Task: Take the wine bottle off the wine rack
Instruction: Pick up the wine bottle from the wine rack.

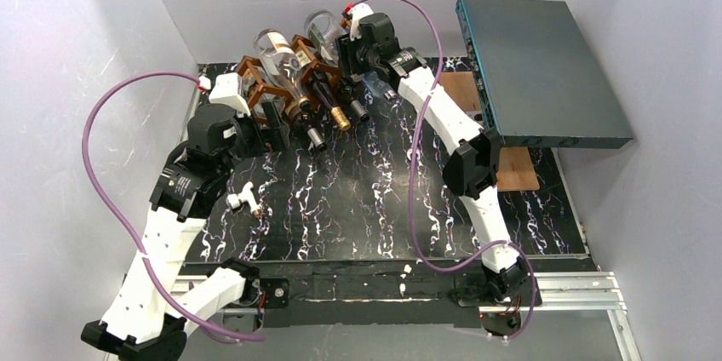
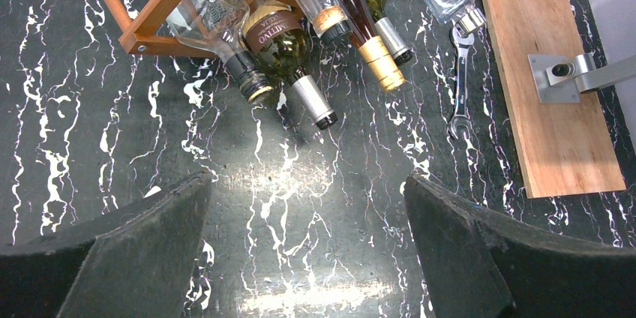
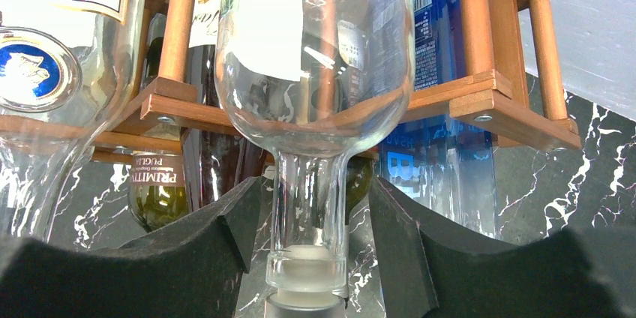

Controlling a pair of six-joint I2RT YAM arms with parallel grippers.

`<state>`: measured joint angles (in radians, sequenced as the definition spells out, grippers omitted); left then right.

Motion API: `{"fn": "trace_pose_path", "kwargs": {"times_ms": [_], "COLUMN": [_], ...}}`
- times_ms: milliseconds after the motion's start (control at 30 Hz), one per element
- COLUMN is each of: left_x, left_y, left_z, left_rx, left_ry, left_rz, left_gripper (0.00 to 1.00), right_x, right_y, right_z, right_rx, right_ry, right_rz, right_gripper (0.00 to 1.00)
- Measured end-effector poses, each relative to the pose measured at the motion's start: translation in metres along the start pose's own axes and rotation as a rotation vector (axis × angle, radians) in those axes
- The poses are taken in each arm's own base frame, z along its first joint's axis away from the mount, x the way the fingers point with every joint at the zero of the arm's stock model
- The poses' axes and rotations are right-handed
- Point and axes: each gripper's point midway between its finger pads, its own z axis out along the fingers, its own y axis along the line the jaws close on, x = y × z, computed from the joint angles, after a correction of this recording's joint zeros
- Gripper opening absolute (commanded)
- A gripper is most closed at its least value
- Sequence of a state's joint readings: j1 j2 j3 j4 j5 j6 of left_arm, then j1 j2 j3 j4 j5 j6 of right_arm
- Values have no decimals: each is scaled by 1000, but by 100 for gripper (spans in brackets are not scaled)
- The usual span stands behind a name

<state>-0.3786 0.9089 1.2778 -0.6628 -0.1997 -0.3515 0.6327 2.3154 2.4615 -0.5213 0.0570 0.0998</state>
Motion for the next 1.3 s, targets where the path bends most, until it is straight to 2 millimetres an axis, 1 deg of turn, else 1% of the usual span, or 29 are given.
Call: {"fn": "trace_pose_path", "kwargs": {"times_ms": [133, 333, 467, 700, 867, 1000, 1300], "left_x": [0, 0, 0, 5, 8, 8, 8], "left_y": [0, 0, 0, 1, 1, 1, 0], "left_z": [0, 0, 0, 2, 3, 3, 3], "left_rx": [0, 0, 0, -3, -5, -4, -3], "left_ry": [0, 0, 0, 10, 16, 15, 16], "left_rz": [0, 0, -4, -9, -15, -21, -32], "left_gripper": [99, 99, 99, 99, 99, 99, 99], "right_x": [2, 15, 21, 20, 17, 12, 4], "right_y": [1, 1, 0, -1, 0, 1, 3], "right_z": [4, 16, 20, 20, 19, 17, 17], "right_rx": [4, 14, 20, 25, 23, 21, 15], "right_ry": [-1, 22, 34, 30, 22, 10, -15], "right_rz": [0, -3, -5, -5, -1, 2, 18], "right_gripper": [63, 61, 61, 68, 70, 70, 65]}}
